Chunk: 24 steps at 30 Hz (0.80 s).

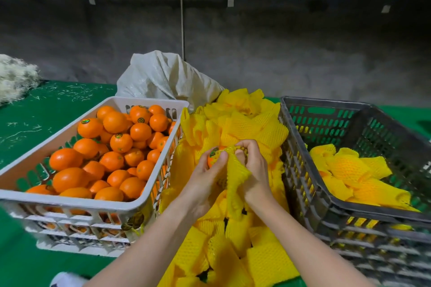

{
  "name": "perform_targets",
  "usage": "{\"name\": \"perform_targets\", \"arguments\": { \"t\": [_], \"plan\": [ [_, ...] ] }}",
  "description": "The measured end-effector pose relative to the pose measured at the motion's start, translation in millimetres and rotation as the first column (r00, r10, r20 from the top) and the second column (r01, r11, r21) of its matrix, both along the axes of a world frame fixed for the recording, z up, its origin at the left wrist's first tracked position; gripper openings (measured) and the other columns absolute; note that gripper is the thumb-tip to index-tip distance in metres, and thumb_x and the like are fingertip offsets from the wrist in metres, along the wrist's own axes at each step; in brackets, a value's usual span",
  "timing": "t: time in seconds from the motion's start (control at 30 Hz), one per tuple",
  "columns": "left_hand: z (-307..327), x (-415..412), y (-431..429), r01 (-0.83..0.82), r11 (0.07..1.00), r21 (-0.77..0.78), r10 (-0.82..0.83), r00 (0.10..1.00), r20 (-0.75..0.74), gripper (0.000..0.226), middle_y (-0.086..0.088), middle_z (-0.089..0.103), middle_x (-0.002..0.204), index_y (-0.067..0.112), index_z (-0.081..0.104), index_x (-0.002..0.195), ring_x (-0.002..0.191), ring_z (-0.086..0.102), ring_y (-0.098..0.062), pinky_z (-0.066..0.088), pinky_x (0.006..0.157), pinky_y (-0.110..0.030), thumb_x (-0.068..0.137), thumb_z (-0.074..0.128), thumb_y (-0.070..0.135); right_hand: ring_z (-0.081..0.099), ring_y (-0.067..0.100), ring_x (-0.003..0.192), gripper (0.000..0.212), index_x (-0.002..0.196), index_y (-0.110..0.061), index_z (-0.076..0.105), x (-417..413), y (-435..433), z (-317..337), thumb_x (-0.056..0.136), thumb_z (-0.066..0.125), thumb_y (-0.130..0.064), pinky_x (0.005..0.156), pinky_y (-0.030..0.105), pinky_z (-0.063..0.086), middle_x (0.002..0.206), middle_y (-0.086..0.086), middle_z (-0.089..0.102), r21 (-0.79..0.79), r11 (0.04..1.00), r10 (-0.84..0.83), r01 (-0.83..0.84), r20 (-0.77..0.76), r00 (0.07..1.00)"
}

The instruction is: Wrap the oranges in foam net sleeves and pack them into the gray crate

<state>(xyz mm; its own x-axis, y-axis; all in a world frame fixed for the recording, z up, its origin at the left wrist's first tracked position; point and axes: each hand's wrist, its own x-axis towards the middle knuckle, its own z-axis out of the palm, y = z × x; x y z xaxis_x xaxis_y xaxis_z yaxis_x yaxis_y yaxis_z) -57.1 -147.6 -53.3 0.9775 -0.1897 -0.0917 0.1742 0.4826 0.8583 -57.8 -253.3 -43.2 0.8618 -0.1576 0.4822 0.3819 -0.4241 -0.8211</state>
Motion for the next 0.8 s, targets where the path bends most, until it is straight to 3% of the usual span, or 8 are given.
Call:
{"name": "perform_targets", "arguments": {
  "t": [0.07,0.13,0.2,0.37,0.5,0.67,0.73,0.8],
  "plan": [
    [-2,1,2,-0.029,0.999,0.019,0.029,1.0,0.002,0.065,-0.004,0.073,0.1,0.017,0.047,0.131,0.09,0.071,-0.016,0.058,0.068,-0.029,0.074,0.057,0.046,0.044,0.015,0.071,0.024,0.095,-0.011,0.051,-4,3,1,0.086,0.04,-0.031,0.066,0.03,0.032,0.076,-0.007,0.049,-0.017,0.999,0.034,-0.033,0.039,0.999],
    [-2,3,5,-0.022,1.0,0.014,0.023,0.998,-0.058,0.075,-0.011,0.067,0.116,0.015,0.05,0.132,0.103,0.067,-0.024,0.056,0.083,-0.037,0.071,0.051,0.059,0.04,0.011,0.062,0.018,0.089,-0.015,0.049,-4,3,3,0.09,0.05,-0.033,0.063,0.031,0.031,0.067,-0.012,0.044,-0.024,0.999,0.041,-0.04,0.064,0.997],
    [-1,3,10,0.028,1.0,-0.009,-0.029,0.995,-0.092,0.074,-0.013,0.068,0.115,0.017,0.057,0.127,0.104,0.067,-0.027,0.056,0.08,-0.037,0.071,0.048,0.064,0.034,0.007,0.053,0.017,0.082,-0.014,0.05,-1,-1,6,0.091,0.059,-0.025,0.057,0.031,0.03,0.059,-0.01,0.039,-0.006,0.999,0.038,-0.038,0.069,0.997],
    [0,3,22,0.194,0.981,0.004,-0.19,0.965,-0.179,0.076,-0.007,0.07,0.112,0.023,0.061,0.119,0.1,0.068,-0.022,0.057,0.073,-0.036,0.065,0.045,0.073,0.032,0.002,0.048,0.029,0.066,-0.018,0.045,11,-6,18,0.092,0.055,-0.012,0.05,0.019,0.026,0.055,-0.007,0.034,0.162,0.979,0.123,-0.125,0.021,0.992],
    [3,2,23,0.216,0.972,-0.094,-0.229,0.96,-0.163,0.07,-0.01,0.071,0.11,0.019,0.069,0.107,0.098,0.069,-0.024,0.058,0.07,-0.035,0.064,0.046,0.07,0.035,0.009,0.059,0.03,0.065,-0.014,0.045,12,-4,11,0.094,0.05,-0.016,0.054,0.026,0.03,0.061,0.0,0.039,0.416,0.858,0.362,-0.302,-0.073,0.929],
    [4,5,20,0.147,0.971,-0.188,-0.175,0.974,-0.143,0.064,-0.013,0.073,0.094,0.013,0.078,0.087,0.083,0.072,-0.025,0.058,0.065,-0.035,0.067,0.051,0.068,0.053,0.003,0.073,0.024,0.083,-0.023,0.062,9,-1,1,0.095,0.042,-0.028,0.065,0.02,0.042,0.077,-0.012,0.06,0.274,0.894,0.384,-0.355,-0.057,0.922],
    [5,5,19,0.093,0.983,-0.155,-0.122,0.975,-0.187,0.061,-0.011,0.074,0.087,0.016,0.077,0.089,0.075,0.073,-0.024,0.057,0.058,-0.034,0.068,0.052,0.067,0.057,0.003,0.073,0.032,0.078,-0.025,0.064,10,0,2,0.095,0.038,-0.032,0.065,0.017,0.045,0.072,-0.013,0.065,0.315,0.892,0.387,-0.324,-0.162,0.908],
    [5,6,17,0.013,0.993,-0.118,-0.041,0.97,-0.239,0.054,-0.009,0.075,0.079,0.02,0.07,0.092,0.067,0.072,-0.024,0.056,0.051,-0.034,0.069,0.053,0.066,0.06,0.014,0.092,0.039,0.087,-0.025,0.065,9,3,4,0.094,0.031,-0.043,0.077,0.022,0.047,0.09,-0.007,0.07,0.348,0.901,0.38,-0.26,-0.345,0.858]
  ]
}}
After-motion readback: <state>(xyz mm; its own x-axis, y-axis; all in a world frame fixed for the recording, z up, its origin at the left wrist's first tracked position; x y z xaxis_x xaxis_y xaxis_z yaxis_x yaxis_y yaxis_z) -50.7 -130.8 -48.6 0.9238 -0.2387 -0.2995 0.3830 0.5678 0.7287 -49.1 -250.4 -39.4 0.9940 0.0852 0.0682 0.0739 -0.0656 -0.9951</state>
